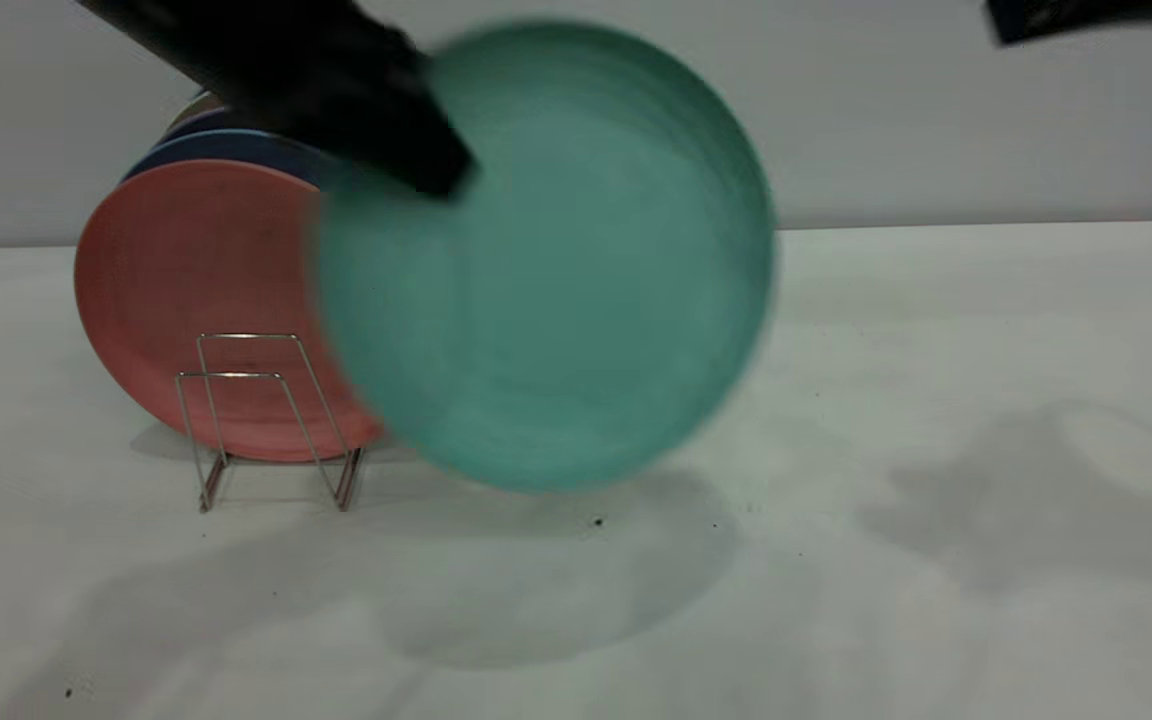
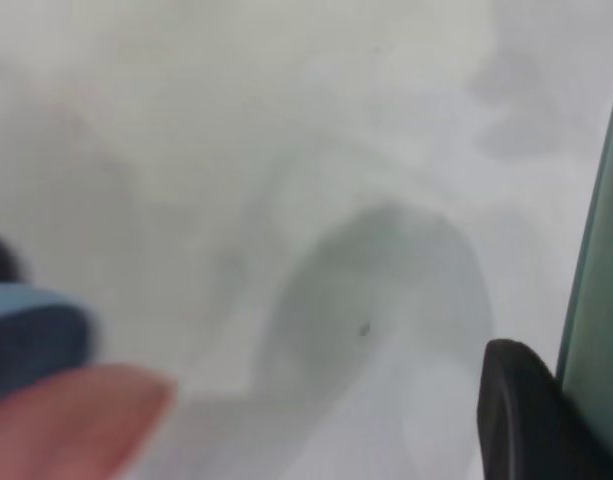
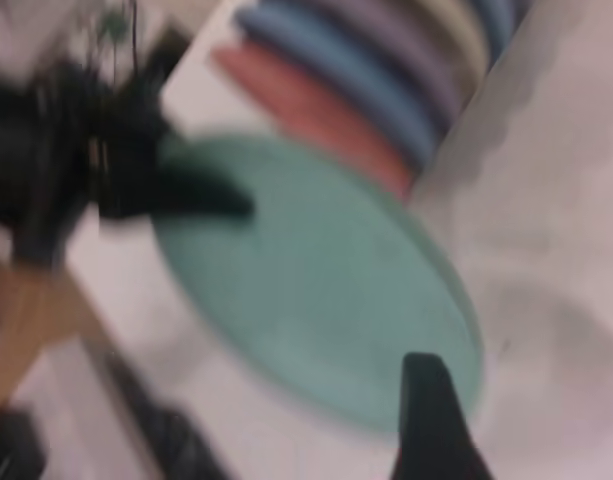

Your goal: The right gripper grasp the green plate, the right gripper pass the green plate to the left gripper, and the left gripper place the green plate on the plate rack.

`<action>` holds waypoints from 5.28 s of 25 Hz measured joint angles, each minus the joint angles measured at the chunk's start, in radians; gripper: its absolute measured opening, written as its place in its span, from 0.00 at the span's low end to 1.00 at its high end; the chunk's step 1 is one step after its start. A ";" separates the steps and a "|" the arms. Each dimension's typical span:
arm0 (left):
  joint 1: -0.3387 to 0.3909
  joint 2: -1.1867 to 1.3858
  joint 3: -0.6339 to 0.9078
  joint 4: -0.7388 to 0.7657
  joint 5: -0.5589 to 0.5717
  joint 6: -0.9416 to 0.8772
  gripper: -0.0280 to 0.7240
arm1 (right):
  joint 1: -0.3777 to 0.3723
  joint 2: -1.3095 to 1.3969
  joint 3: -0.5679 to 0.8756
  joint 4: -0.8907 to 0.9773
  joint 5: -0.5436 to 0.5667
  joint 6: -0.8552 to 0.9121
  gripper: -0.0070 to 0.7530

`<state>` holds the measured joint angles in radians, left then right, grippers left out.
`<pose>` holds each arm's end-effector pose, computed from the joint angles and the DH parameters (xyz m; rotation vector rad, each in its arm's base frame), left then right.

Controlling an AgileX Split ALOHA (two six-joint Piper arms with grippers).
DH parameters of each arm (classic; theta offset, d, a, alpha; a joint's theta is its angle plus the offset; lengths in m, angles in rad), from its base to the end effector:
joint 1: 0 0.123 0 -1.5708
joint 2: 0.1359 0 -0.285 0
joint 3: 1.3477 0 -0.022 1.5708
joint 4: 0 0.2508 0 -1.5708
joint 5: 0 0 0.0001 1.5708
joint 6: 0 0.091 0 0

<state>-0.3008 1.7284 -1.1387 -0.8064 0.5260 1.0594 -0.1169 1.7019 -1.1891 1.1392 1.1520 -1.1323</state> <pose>0.3403 -0.1401 0.2287 0.8989 2.2501 -0.4428 0.3385 0.0363 0.2675 -0.5784 2.2551 1.0716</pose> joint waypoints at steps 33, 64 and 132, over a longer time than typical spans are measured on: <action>0.317 -0.161 0.003 0.197 0.054 1.013 0.17 | 0.000 -1.382 0.622 -0.782 0.076 0.677 0.49; 0.317 -0.043 0.004 0.124 -0.013 1.040 0.17 | 0.000 -1.540 0.685 -0.820 0.048 0.712 0.49; 0.317 -1.025 0.099 0.747 0.642 -0.761 0.59 | 0.176 -1.544 0.709 -0.921 -0.007 0.869 0.49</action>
<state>0.0161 0.7033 -1.0393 -0.0597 1.1678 0.2988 0.0590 0.1576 -0.4803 0.2187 1.1450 -0.2634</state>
